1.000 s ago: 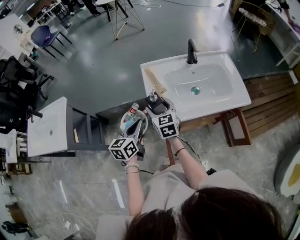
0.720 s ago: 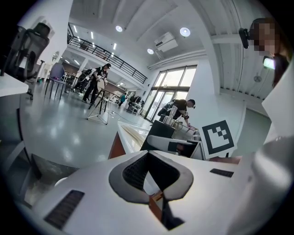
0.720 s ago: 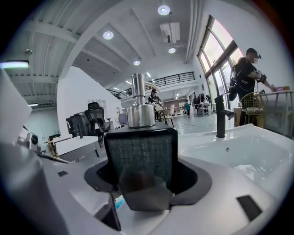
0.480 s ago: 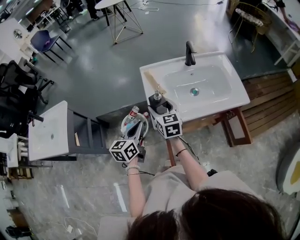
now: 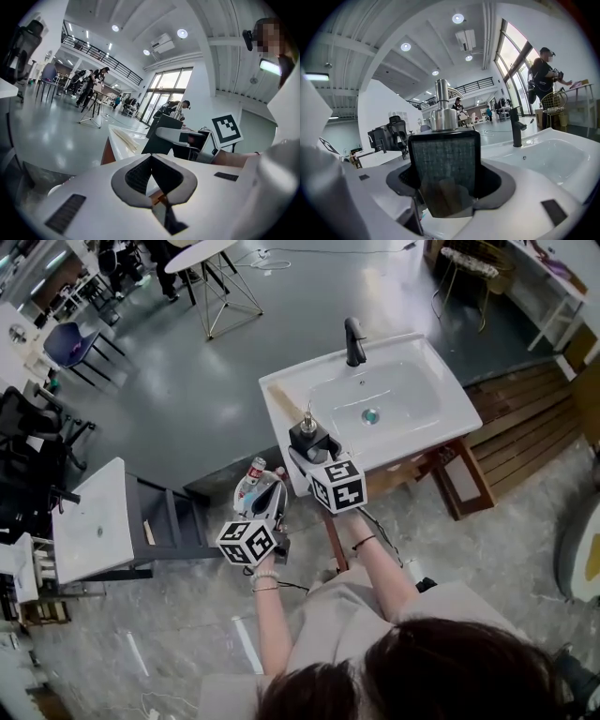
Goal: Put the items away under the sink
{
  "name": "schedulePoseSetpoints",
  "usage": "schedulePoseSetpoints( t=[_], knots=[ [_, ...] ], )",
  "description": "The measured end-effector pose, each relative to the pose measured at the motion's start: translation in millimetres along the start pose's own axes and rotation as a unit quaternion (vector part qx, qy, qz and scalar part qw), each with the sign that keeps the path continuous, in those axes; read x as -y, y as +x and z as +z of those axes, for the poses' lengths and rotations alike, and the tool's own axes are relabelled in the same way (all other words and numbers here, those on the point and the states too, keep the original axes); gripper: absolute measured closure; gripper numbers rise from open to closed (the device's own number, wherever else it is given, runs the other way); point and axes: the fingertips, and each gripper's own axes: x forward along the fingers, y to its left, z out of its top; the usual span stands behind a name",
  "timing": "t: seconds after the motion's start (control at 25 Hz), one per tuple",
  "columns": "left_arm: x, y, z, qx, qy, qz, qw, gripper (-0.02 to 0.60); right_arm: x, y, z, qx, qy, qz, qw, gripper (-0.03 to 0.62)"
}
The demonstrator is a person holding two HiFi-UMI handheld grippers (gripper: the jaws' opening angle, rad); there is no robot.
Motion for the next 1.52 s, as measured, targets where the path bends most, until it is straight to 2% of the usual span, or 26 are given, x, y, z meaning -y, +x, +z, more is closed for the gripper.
schedulePoseSetpoints(
  t=[0.24, 0.48, 0.72, 1.16, 1.52],
  knots=[
    [19, 4, -6, 0.002, 0.007, -0.019, 0.9998, 0.579, 4, -32, 8, 0.023, 0.008, -0.001, 1.000, 0.267],
    [45, 8, -10, -0.006, 0.026, -0.028, 0.9992, 0.578, 13, -56, 5, 0.022, 0.017, 0.003, 1.000, 0.267],
    [70, 6, -8, 0.001, 0.040, -0.010, 0.9991, 0.578, 24, -78, 6, 0.029, 0.026, 0.021, 0.999, 0.267],
    [146, 7, -31, 0.021, 0.040, 0.023, 0.9987, 0.578, 63, -149, 11, 0.026, 0.018, 0.053, 0.998, 0.267],
    [216, 20, -46, 0.044, 0.045, 0.024, 0.9977, 0.578, 83, -209, 19, 0.026, -0.009, 0.087, 0.996, 0.268]
  ],
)
